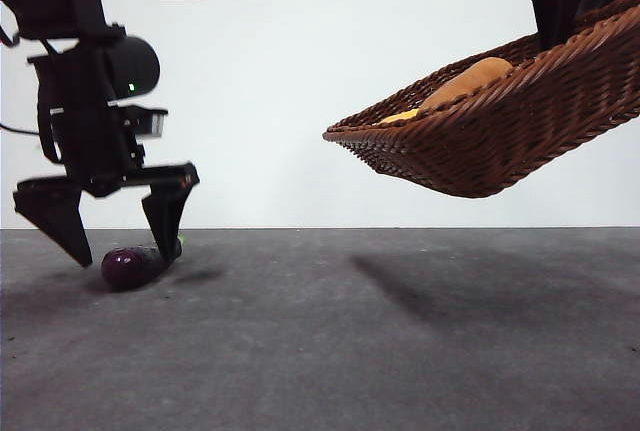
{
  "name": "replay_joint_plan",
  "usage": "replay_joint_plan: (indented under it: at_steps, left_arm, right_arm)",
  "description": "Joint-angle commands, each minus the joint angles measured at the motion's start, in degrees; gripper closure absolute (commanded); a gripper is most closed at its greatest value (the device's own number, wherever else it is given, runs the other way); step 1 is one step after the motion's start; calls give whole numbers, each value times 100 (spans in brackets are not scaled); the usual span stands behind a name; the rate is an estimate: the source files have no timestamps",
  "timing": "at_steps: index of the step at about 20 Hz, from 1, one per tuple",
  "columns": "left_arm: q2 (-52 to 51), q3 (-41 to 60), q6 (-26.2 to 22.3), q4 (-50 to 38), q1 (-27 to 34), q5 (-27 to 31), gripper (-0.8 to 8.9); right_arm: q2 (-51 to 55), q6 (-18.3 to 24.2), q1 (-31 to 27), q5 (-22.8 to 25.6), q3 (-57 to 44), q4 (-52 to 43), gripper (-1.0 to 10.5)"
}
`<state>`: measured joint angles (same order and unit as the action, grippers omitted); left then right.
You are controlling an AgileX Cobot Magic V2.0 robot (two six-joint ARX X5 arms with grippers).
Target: Help me put the vegetables on the table into the basket
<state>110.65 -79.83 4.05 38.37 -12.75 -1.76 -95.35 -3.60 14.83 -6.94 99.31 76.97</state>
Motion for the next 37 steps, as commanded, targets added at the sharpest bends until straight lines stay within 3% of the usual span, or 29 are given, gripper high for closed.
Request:
replay_joint_plan:
  at_steps: [1,4,9,12,19,26,28,30,37]
  left_arm:
    - [173,31,-85,-55,7,-17,249]
    - [186,31,-85,-105,7,22,297]
    - [186,31,-142,-98,-2,22,832]
    - [184,28,-306,-155,-31,-24,823]
    - [-535,15,-131,-160,-35,-1126,823]
    - [-1775,15,-42,232,-704,-2509,822]
    - [-1895,15,-33,262,-1047,-3176,823]
    - [-1878,15,118,149,-1311,-3727,823]
    - [-1873,15,1386,-874,-1836,-3602,820]
  right_arm:
    - [-13,22,4,-50,-31,-55,955]
    - [-13,22,4,-50,-31,-70,954]
    - [-13,20,4,-50,-31,-70,954]
    - [-13,20,4,-52,-31,-66,955]
    - [-13,17,4,-52,-31,-55,954]
    - [-13,-31,20,-61,-31,-57,955]
    - [-13,-28,22,-173,-31,-55,955]
    - [-13,-26,70,-271,-31,-42,955]
    - [-13,-28,560,-295,-31,-46,955]
